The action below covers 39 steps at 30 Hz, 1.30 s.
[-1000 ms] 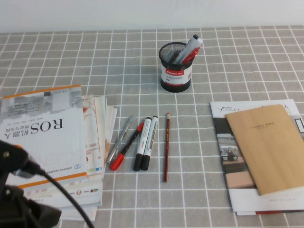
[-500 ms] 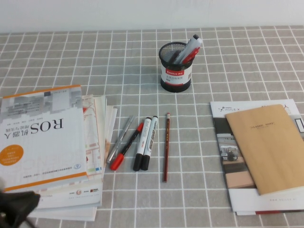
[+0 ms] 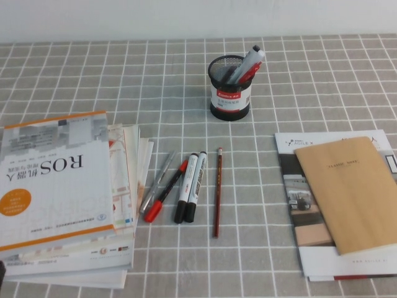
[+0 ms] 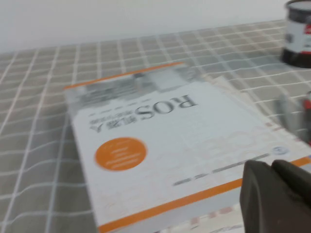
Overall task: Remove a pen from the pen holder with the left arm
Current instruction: 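Take a marker out of the pen holder and lay it on the table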
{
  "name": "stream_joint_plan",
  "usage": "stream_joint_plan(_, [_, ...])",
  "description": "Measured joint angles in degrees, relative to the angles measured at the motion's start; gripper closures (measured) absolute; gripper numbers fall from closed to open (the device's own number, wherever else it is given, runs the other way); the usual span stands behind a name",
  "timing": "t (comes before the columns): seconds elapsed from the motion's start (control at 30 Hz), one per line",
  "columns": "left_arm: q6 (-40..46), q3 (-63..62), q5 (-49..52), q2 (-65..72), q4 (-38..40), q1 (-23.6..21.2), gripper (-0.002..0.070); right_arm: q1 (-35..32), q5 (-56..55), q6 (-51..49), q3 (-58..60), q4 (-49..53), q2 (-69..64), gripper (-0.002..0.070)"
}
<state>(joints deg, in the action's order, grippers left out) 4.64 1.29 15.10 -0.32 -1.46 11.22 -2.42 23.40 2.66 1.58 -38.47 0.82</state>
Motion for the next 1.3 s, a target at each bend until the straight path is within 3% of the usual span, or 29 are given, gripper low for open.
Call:
stream_joint_plan(0.27, [0.47,0.12,4.62,-0.18,1.46,-8.39,0.0676,0.00,0.00,0.00,0.00,0.00,0.00,0.0689])
stream_joint_plan(1.3, [1.35,0.15,6.49,-0.27,1.46,-8.79,0.0677,0.00,0.00,0.00,0.00,0.00,0.00,0.0689])
